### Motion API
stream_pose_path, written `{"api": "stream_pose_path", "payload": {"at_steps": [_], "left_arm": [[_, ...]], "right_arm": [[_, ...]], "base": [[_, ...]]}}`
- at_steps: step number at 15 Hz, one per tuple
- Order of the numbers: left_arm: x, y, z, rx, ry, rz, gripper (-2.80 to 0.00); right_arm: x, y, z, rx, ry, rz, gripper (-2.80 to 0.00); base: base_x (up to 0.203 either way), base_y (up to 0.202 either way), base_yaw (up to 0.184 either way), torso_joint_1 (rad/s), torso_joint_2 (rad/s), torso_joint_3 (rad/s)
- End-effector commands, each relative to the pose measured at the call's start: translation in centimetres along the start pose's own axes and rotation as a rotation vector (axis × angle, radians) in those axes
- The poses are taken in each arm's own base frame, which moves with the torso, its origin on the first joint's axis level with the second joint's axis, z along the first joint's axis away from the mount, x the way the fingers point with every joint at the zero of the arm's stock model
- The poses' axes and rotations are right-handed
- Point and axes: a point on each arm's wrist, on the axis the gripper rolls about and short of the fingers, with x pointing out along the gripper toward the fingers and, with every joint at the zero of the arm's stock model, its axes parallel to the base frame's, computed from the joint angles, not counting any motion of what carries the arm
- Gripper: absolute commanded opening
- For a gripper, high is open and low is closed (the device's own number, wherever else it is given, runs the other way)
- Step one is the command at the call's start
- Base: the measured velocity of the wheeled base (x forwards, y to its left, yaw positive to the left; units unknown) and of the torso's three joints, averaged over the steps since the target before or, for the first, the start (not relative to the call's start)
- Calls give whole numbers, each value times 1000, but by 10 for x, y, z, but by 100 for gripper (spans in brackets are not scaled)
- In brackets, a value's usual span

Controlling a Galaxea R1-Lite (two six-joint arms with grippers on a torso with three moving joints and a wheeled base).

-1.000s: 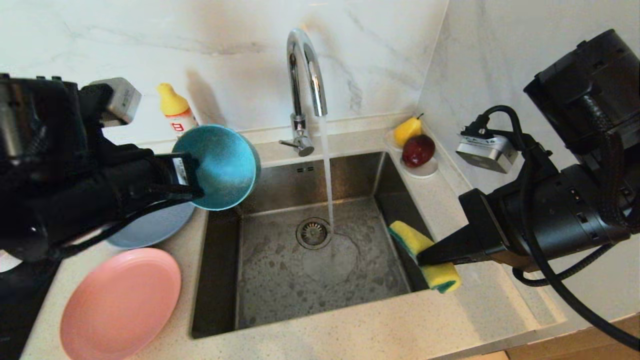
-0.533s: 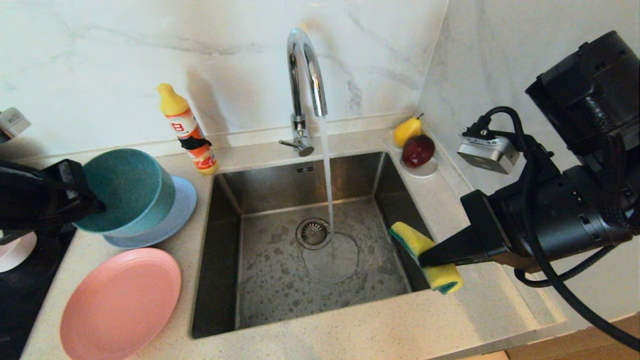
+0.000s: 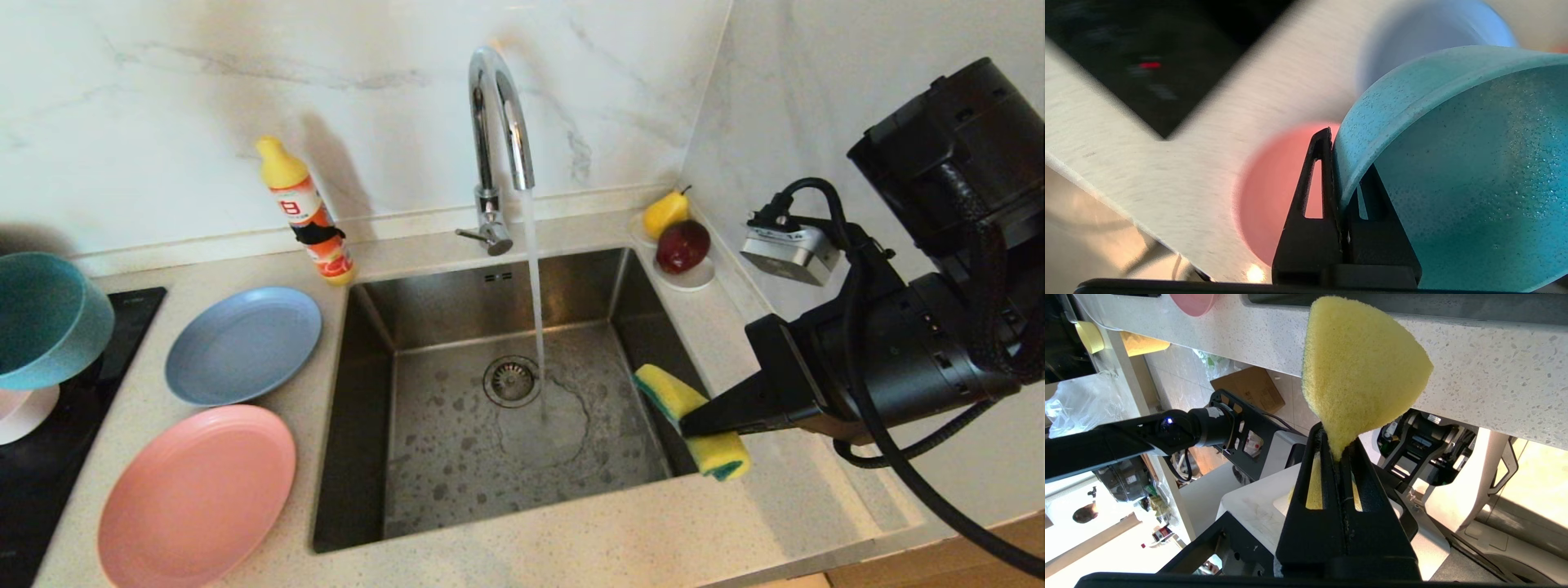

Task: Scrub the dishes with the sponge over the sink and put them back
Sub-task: Place the bowl on the table

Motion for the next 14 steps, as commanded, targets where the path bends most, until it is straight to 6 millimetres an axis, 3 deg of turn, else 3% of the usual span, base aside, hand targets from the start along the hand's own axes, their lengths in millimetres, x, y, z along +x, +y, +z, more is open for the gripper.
{"api": "stream_pose_path", "payload": {"at_steps": [1,9,14], "left_arm": [[31,38,19,-130,40,112,-280],[105,137,44,-358,148,330,-280],[124,181,41,-429,204,408,-280]], "right_arm": [[4,-1,0,5,16,-4,-280],[13,-7,-2,5,9,-3,-280],[16,-8,-1,8,12,-5,-280]], "base": [[0,0,0,0,0,0],[0,0,0,0,0,0],[0,0,0,0,0,0]]}}
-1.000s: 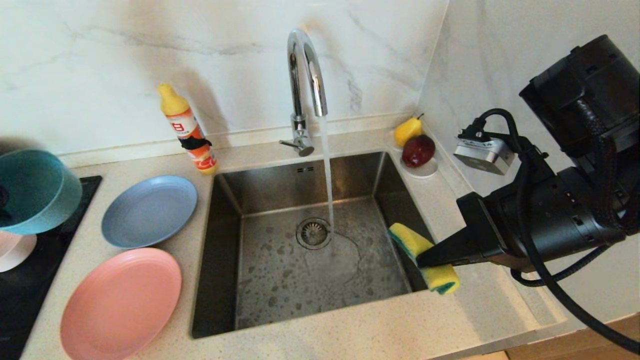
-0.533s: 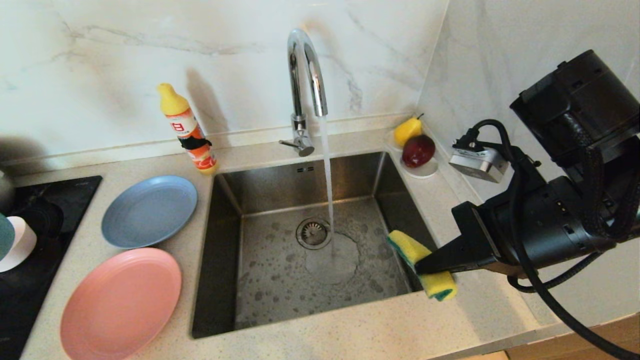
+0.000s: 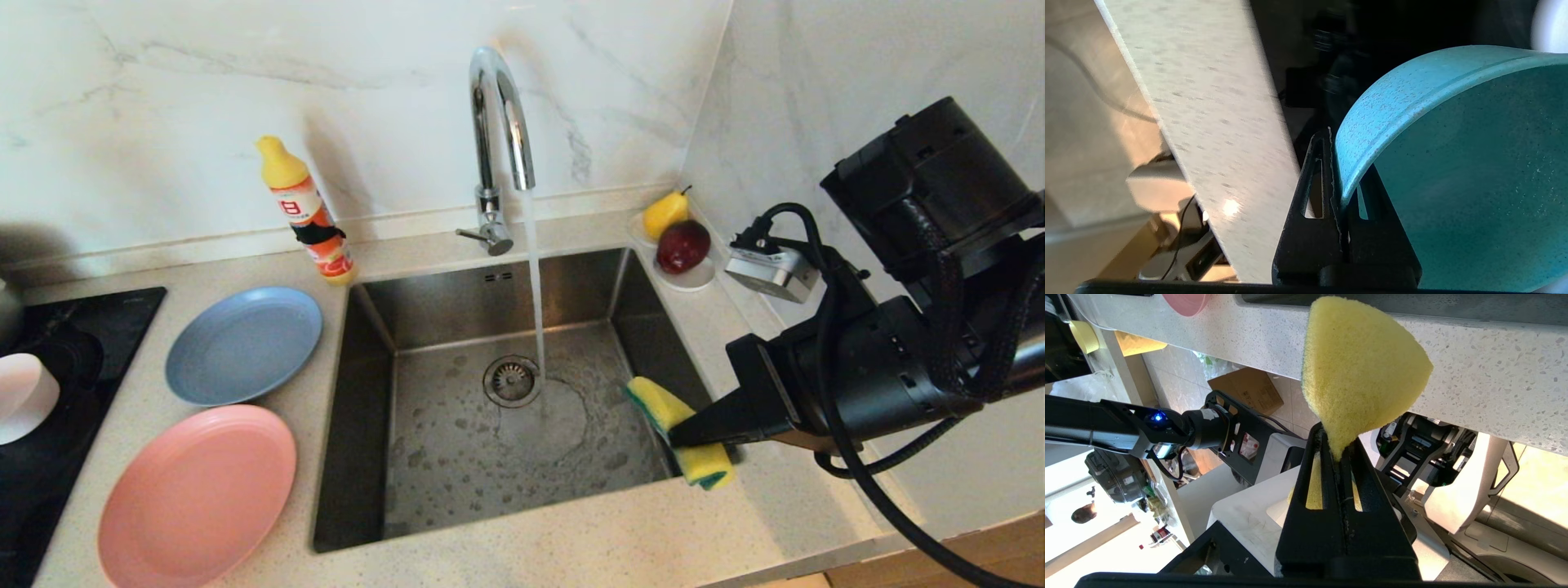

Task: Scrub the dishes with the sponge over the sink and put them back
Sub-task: Place the bowl on the table

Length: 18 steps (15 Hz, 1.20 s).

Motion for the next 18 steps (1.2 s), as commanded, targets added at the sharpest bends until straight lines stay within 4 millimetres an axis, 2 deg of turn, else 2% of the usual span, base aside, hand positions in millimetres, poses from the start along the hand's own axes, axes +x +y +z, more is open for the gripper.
{"api": "stream_pose_path", "payload": {"at_steps": [1,8,13,18], "left_arm": [[23,12,3,-33,54,51,-280],[67,34,13,-79,102,120,-280],[69,34,17,-74,86,101,-280],[70,31,18,-41,80,12,-280]], "right_arm": [[2,-1,0,7,9,-3,-280],[5,-1,1,9,15,-7,-280],[5,-1,1,11,15,-7,-280],[6,0,2,8,15,-5,-280]], "base": [[0,0,0,0,0,0],[0,0,0,0,0,0],[0,0,0,0,0,0],[0,0,0,0,0,0]]}}
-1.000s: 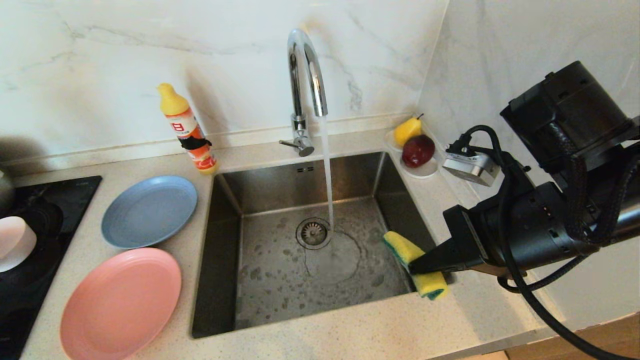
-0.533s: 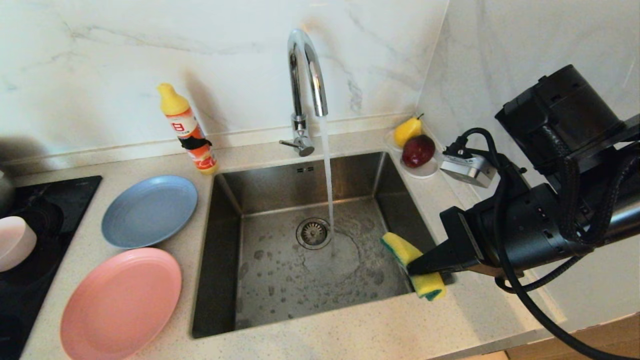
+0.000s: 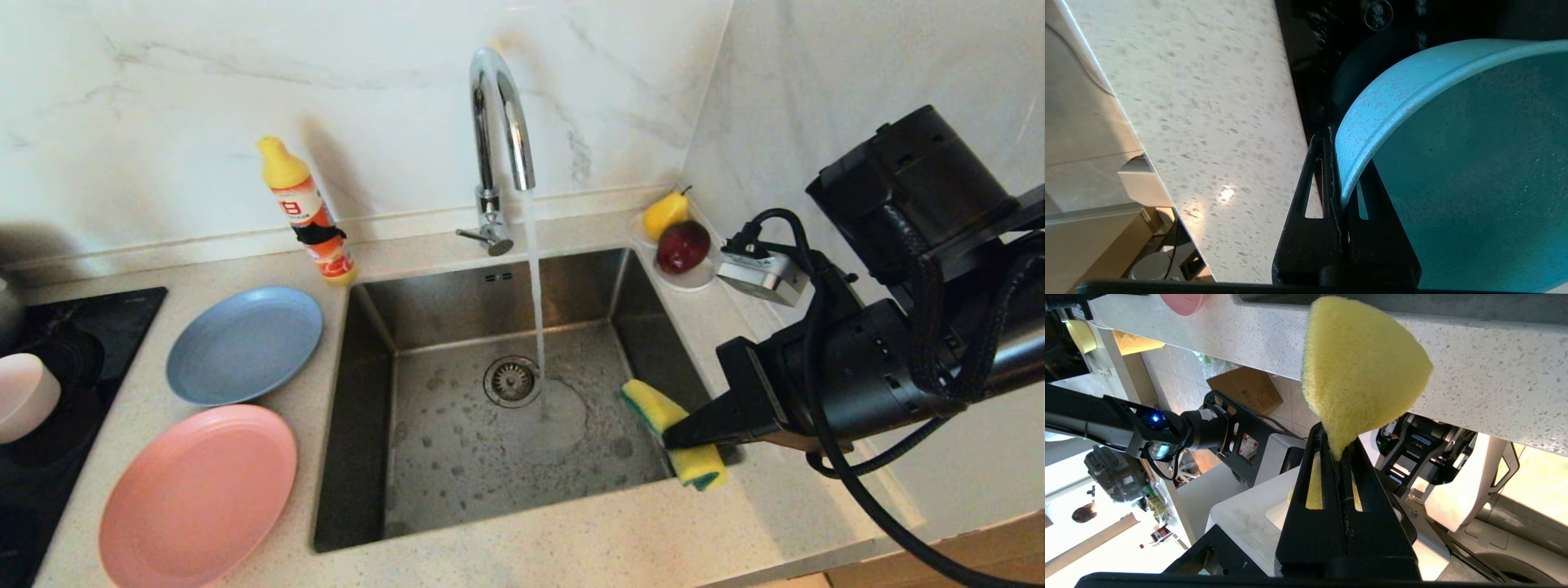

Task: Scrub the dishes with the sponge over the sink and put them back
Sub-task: Place the bowl on the table

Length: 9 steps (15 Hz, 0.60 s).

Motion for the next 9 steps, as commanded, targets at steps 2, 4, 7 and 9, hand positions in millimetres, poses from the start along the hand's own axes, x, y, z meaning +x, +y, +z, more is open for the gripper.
{"api": "stream_pose_path", "payload": {"at_steps": [2,4,7,9], "left_arm": [[1,0,-4,27,50,-76,-280],[3,1,-5,28,69,-88,-280],[-1,-1,-4,30,57,-95,0],[-6,-3,-3,26,40,-103,0]], "right_arm": [[2,-1,0,6,10,-1,-280],[2,-1,-1,7,12,-3,-280],[1,0,0,4,6,-1,-280],[1,0,0,5,8,-2,-280]], "base": [[0,0,0,0,0,0],[0,0,0,0,0,0],[0,0,0,0,0,0],[0,0,0,0,0,0]]}}
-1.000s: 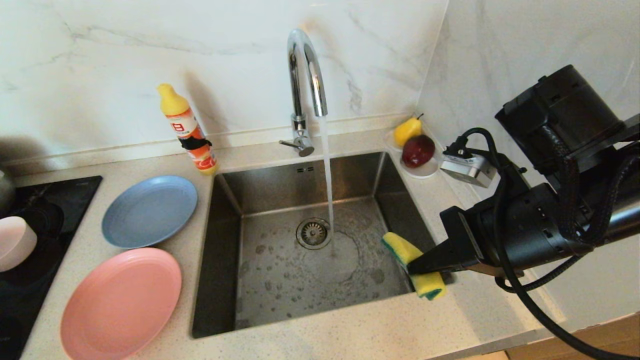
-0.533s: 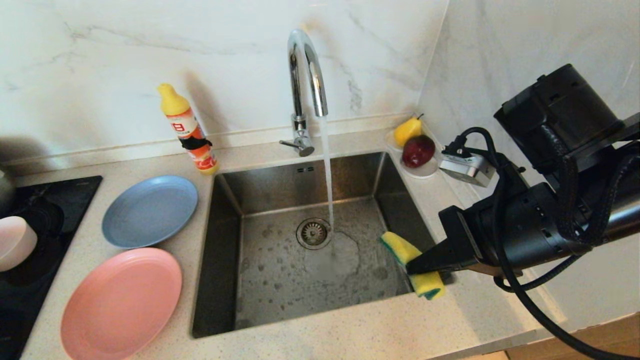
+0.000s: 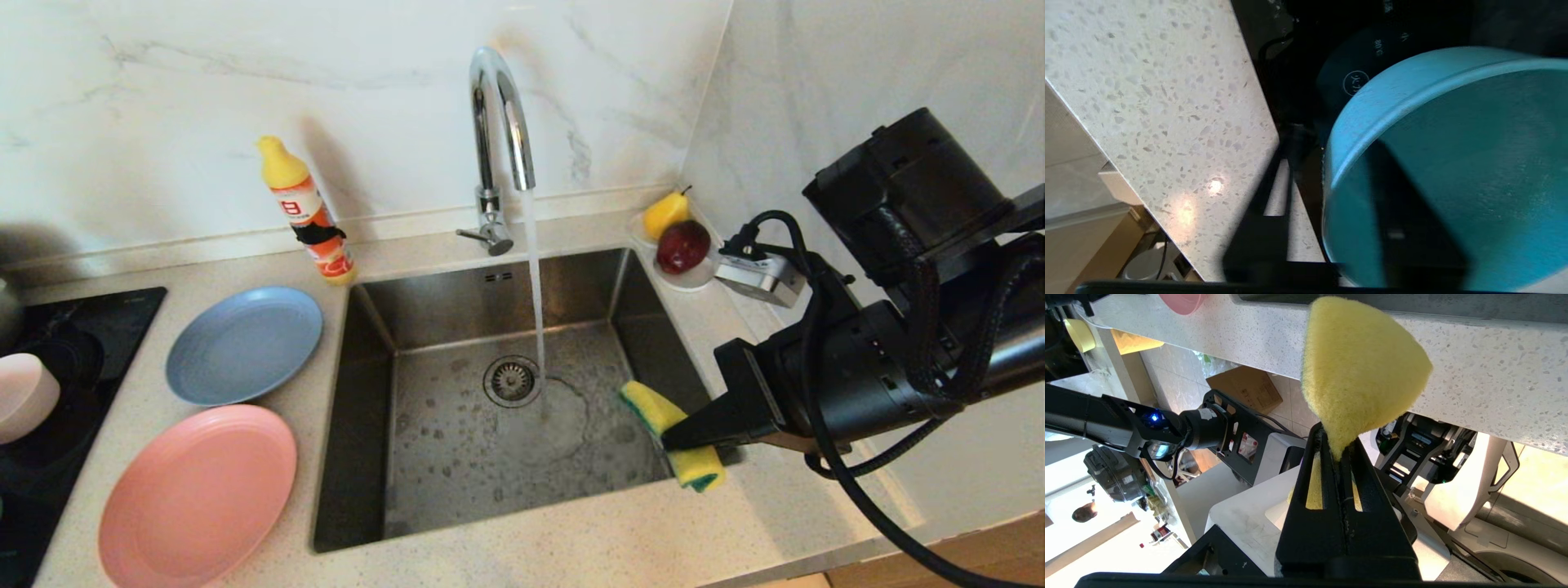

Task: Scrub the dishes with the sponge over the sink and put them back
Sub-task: Place the bowl on the table

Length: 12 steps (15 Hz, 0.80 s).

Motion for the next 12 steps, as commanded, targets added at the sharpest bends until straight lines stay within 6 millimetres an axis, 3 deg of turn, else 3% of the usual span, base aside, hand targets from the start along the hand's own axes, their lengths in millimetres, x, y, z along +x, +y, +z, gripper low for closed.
{"api": "stream_pose_path", "payload": {"at_steps": [1,5,10,11,12], "left_arm": [[-11,-4,1,2,-28,-14,0],[-44,-13,-1,26,-107,-51,0],[-110,-31,-11,84,-281,-129,0],[-125,-34,-14,98,-319,-146,-280],[-143,-39,-18,116,-358,-173,-280]], "right_arm": [[1,0,0,5,7,-2,-280],[3,1,0,2,9,0,-280],[0,1,-1,1,7,2,-280],[-1,1,-2,0,6,2,-280],[-2,0,-3,1,6,1,-280]], "base": [[0,0,0,0,0,0],[0,0,0,0,0,0],[0,0,0,0,0,0],[0,0,0,0,0,0],[0,0,0,0,0,0]]}}
